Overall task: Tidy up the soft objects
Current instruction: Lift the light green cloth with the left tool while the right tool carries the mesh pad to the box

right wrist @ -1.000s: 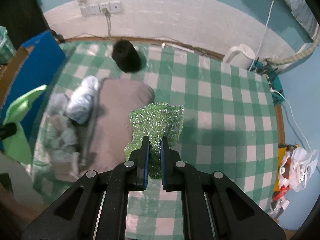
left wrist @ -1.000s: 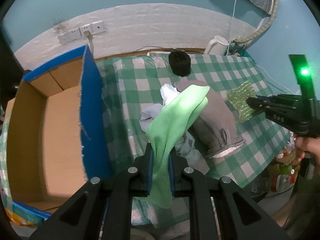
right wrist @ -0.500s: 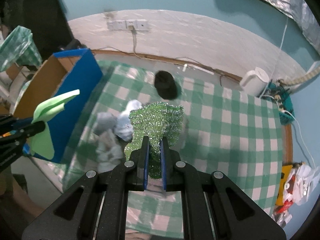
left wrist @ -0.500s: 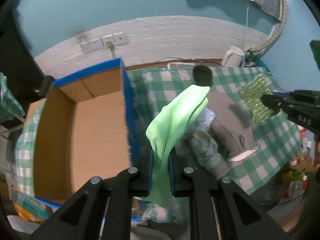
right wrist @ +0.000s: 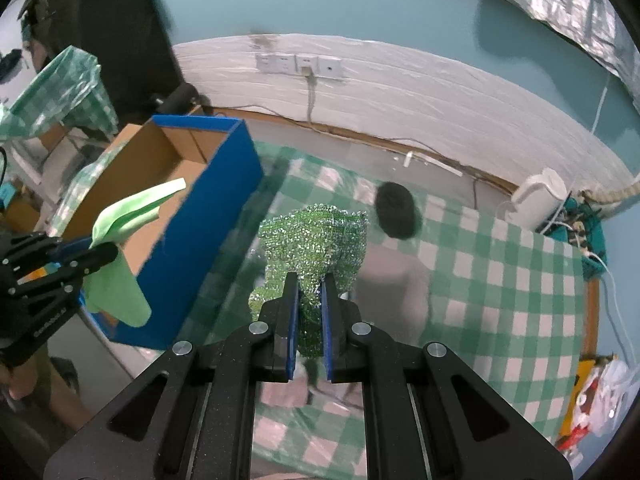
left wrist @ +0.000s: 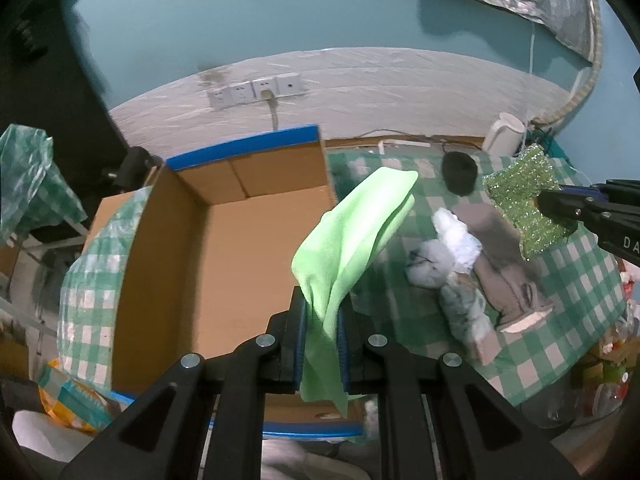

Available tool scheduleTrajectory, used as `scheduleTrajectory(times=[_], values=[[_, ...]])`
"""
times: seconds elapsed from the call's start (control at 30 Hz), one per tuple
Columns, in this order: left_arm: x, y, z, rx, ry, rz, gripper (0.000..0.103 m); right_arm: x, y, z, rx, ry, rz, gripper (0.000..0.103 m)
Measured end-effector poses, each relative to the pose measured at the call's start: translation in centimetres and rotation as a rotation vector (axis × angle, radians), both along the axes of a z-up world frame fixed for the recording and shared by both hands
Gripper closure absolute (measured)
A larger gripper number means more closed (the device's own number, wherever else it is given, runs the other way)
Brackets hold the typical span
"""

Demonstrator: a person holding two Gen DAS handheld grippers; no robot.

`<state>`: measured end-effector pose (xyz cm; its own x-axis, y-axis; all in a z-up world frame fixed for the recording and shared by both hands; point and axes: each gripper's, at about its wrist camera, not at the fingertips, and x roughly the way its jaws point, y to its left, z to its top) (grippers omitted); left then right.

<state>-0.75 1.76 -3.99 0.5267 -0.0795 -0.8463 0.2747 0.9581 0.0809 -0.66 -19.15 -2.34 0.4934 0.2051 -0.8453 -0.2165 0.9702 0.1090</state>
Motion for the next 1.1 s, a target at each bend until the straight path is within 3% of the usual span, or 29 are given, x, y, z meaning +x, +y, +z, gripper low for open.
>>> scheduleTrajectory(times=[0.77, 1.1], values=[[1.5, 7.4, -0.5, 0.069, -0.063, 0.174, 0.089, 3.1, 11.5, -0.1, 0.017, 0.020, 0.185, 0.095], [2.4, 10.2, -2.5, 0.110, -0.029, 0.247, 0.089, 4.4, 15.8, -1.4, 0.013, 0.057, 0.252, 0.095]])
